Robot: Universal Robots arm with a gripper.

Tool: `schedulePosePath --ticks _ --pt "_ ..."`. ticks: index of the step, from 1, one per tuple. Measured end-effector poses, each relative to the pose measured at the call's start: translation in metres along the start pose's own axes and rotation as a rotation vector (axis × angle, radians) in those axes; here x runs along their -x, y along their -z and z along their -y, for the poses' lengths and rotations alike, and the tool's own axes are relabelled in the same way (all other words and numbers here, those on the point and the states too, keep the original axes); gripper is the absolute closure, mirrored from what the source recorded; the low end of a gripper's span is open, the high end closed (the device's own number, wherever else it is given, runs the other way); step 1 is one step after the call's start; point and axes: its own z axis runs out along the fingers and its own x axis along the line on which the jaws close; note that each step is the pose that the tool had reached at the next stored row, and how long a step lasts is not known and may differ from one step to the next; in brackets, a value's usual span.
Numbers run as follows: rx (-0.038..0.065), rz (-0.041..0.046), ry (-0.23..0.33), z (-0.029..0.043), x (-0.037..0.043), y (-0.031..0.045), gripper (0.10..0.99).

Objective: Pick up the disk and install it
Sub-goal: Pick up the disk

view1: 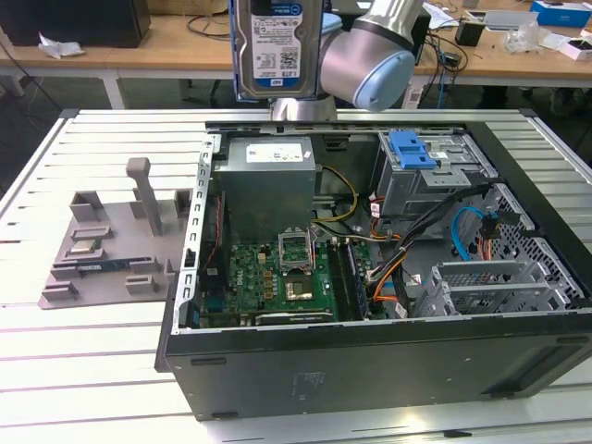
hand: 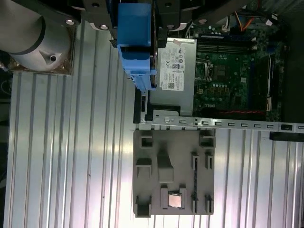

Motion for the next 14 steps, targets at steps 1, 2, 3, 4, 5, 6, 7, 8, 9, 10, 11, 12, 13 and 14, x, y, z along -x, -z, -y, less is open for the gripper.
schedulePosePath --ticks 1,2,3,4,5,6,7,8,9,10,11,12,13,14 --pt "0.000 0.0001 0.000 0.0013 -0.0005 0.0000 0.722" --pt "0.000 0.0003 0.000 0.0028 -0.0014 -0.0001 0.722" --pt "0.000 0.0002 0.000 0.0037 -0.0024 -0.0001 0.722" --pt "0.000 0.0003 0.000 0.0042 -0.0034 -0.0001 0.722" --pt "0.000 0.0003 0.000 0.0046 -0.0046 -0.0001 0.722" --pt "0.000 0.0003 -0.001 0.0048 -0.0061 -0.0001 0.722" --pt "0.000 0.0002 -0.001 0.0050 -0.0100 -0.0001 0.722" --pt "0.000 0.0003 -0.001 0.0050 -0.0126 -0.0002 0.722" --pt "0.000 0.0003 -0.001 0.0049 -0.0178 -0.0002 0.722" --pt "0.000 0.0002 -0.001 0.0049 -0.0222 -0.0003 0.722" --pt "0.000 0.0002 -0.002 0.0047 -0.0256 -0.0003 0.722" --pt "0.000 0.0003 -0.002 0.0046 -0.0278 -0.0004 0.722" --pt "0.000 0.0003 -0.002 0.0044 -0.0325 -0.0004 0.722" --pt "0.000 0.0003 -0.003 0.0044 -0.0352 -0.0005 0.722"
